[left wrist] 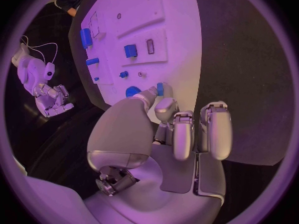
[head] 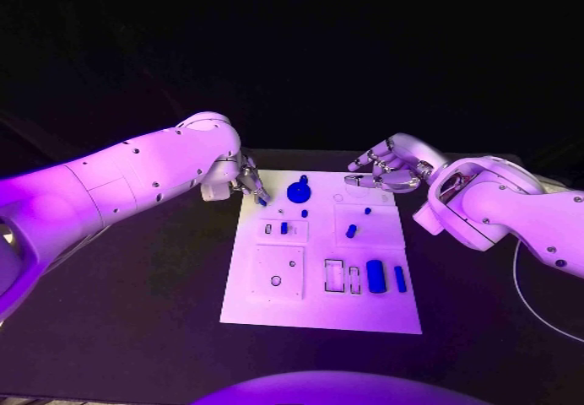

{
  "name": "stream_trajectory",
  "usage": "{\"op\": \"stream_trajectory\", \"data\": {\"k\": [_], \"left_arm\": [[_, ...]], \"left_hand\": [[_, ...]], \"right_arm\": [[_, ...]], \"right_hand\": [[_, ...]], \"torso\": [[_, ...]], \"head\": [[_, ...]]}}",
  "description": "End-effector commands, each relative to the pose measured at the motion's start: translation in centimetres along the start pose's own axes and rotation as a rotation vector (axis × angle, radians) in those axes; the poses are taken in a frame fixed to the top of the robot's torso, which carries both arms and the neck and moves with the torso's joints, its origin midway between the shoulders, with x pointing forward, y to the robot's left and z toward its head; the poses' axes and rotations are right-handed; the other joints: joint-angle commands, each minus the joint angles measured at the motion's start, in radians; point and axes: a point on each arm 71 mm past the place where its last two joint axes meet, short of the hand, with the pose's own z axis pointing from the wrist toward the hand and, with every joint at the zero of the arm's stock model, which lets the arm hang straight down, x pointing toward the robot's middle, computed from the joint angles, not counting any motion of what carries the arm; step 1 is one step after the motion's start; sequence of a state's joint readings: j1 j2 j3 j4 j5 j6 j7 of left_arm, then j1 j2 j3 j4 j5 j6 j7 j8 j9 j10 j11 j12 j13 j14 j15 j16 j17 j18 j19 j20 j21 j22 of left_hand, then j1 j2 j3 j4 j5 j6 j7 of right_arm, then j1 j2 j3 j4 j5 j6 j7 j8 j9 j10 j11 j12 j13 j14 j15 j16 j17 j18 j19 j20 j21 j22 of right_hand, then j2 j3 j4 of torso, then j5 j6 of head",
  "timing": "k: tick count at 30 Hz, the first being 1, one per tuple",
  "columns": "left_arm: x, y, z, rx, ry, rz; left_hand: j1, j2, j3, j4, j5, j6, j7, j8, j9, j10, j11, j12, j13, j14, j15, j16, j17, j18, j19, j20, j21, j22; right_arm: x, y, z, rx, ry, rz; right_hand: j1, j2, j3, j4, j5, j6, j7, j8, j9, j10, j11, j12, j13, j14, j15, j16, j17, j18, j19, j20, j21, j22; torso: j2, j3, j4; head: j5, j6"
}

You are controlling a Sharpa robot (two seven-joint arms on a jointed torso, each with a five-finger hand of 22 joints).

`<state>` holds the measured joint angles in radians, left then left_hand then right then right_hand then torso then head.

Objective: Assemble the parts on the task board

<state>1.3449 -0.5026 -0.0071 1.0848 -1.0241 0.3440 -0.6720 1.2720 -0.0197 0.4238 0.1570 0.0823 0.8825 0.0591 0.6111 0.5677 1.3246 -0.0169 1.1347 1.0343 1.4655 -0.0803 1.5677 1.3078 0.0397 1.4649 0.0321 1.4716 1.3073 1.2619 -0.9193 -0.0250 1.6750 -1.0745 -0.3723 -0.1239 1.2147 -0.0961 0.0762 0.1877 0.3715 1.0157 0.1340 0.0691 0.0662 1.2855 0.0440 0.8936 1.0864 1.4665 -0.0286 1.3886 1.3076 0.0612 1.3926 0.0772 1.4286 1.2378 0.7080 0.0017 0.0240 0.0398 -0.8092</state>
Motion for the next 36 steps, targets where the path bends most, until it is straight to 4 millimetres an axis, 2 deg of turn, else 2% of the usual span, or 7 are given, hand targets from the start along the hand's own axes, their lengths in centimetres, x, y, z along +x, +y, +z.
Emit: {"op": "stream_trajectory", "data": {"k": [1, 5, 9, 13, 16, 19, 36], "left_arm": [[0.2, -0.4, -0.6, 0.045, -0.039, -0.069], [1.1, -0.2, -1.3, 0.068, -0.058, -0.081], [2.3, 0.2, -1.9, 0.091, -0.076, -0.08], [3.5, 0.7, -2.3, 0.11, -0.076, -0.077], [4.4, 1.0, -2.4, 0.122, -0.059, -0.068], [5.0, 1.2, -2.5, 0.128, -0.038, -0.054], [6.7, 1.4, -1.7, 0.111, 0.042, 0.009]], "left_hand": [[-0.013, -0.002, 0.14, -0.129, -0.004, -0.001, -0.002, 0.007, 0.004, 0.01, 0.0, 0.0, 0.002, 0.105, 0.007, 0.003, 0.263, -0.004, 0.038, 0.002, -0.001, 0.133], [-0.021, -0.007, 0.152, -0.131, -0.004, -0.001, -0.002, 0.011, 0.006, 0.014, -0.001, 0.005, 0.007, 0.105, 0.006, 0.003, 0.263, -0.005, 0.039, 0.002, 0.0, 0.136], [-0.026, -0.011, 0.161, -0.134, -0.004, 0.0, -0.003, 0.014, 0.008, 0.017, -0.002, 0.008, 0.01, 0.105, 0.005, 0.003, 0.263, -0.006, 0.041, 0.001, 0.003, 0.139], [-0.03, -0.014, 0.168, -0.137, -0.004, 0.001, -0.004, 0.016, 0.01, 0.019, -0.002, 0.011, 0.013, 0.105, 0.005, 0.003, 0.263, -0.006, 0.042, 0.001, 0.004, 0.141], [-0.031, -0.016, 0.17, -0.138, -0.005, 0.001, -0.004, 0.017, 0.01, 0.02, -0.003, 0.012, 0.013, 0.105, 0.005, 0.003, 0.263, -0.006, 0.042, 0.001, 0.004, 0.141], [-0.033, -0.018, 0.173, -0.139, -0.005, 0.001, -0.005, 0.018, 0.011, 0.02, -0.003, 0.011, 0.012, 0.105, 0.004, 0.003, 0.263, -0.006, 0.042, 0.0, 0.004, 0.142], [-0.035, -0.021, 0.174, -0.139, -0.005, 0.002, -0.005, 0.019, 0.011, 0.02, -0.003, 0.01, 0.01, 0.105, 0.004, 0.003, 0.263, -0.006, 0.042, 0.0, 0.004, 0.142]], "right_arm": [[0.1, 0.0, 0.0, -0.004, 0.015, -0.001], [0.1, 0.0, 0.0, -0.002, 0.016, -0.001], [0.1, -0.1, 0.0, 0.0, 0.017, -0.001], [0.1, -0.2, -0.1, 0.002, 0.018, -0.001], [0.1, -0.2, -0.1, 0.003, 0.018, -0.001], [0.1, -0.2, -0.1, 0.004, 0.019, -0.001], [0.2, -0.3, 0.0, 0.004, 0.021, 0.0]], "right_hand": [[0.006, 0.006, -0.007, -0.001, 0.005, 0.005, -0.003, 0.003, 0.001, -0.004, 0.001, 0.0, -0.001, 0.052, -0.001, -0.005, 0.008, 0.01, -0.006, 0.002, -0.004, -0.001], [0.007, 0.006, -0.008, -0.001, 0.006, 0.006, -0.003, 0.003, 0.001, -0.005, 0.001, 0.0, -0.001, 0.052, 0.0, -0.005, 0.007, 0.01, -0.006, 0.002, -0.005, -0.001], [0.01, 0.008, -0.01, 0.0, 0.012, 0.006, -0.003, 0.003, 0.001, -0.006, 0.001, 0.0, -0.002, 0.052, -0.001, -0.006, 0.007, 0.01, -0.006, 0.002, -0.005, -0.002], [0.011, 0.009, -0.011, 0.0, 0.014, 0.006, -0.003, 0.003, 0.001, -0.006, 0.001, 0.0, -0.002, 0.052, -0.001, -0.005, 0.008, 0.01, -0.006, 0.002, -0.005, -0.002], [0.012, 0.009, -0.012, 0.0, 0.017, 0.006, -0.003, 0.003, 0.001, -0.006, 0.001, 0.001, -0.002, 0.052, -0.001, -0.006, 0.008, 0.01, -0.006, 0.002, -0.005, -0.002], [0.013, 0.01, -0.013, 0.001, 0.019, 0.006, -0.003, 0.003, 0.001, -0.006, 0.001, 0.001, -0.002, 0.052, -0.001, -0.006, 0.008, 0.01, -0.006, 0.002, -0.005, -0.002], [0.015, 0.011, -0.015, 0.002, 0.024, 0.006, -0.003, 0.003, 0.001, -0.006, 0.001, 0.001, -0.002, 0.052, -0.001, -0.006, 0.008, 0.01, -0.006, 0.002, -0.005, -0.002]], "torso": [[-0.003, 0.0008, 0.0034], [-0.004, 0.0019, 0.0058], [-0.004, 0.0009, 0.0055], [-0.004, 0.0019, 0.0055], [-0.004, 0.0013, 0.0069], [-0.003, 0.0004, 0.0048], [-0.002, 0.0015, 0.0034]], "head": [[0.001, 0.0], [0.003, -0.002], [0.003, -0.004], [0.004, -0.004], [0.003, -0.005], [0.006, -0.006], [0.006, -0.013]]}}
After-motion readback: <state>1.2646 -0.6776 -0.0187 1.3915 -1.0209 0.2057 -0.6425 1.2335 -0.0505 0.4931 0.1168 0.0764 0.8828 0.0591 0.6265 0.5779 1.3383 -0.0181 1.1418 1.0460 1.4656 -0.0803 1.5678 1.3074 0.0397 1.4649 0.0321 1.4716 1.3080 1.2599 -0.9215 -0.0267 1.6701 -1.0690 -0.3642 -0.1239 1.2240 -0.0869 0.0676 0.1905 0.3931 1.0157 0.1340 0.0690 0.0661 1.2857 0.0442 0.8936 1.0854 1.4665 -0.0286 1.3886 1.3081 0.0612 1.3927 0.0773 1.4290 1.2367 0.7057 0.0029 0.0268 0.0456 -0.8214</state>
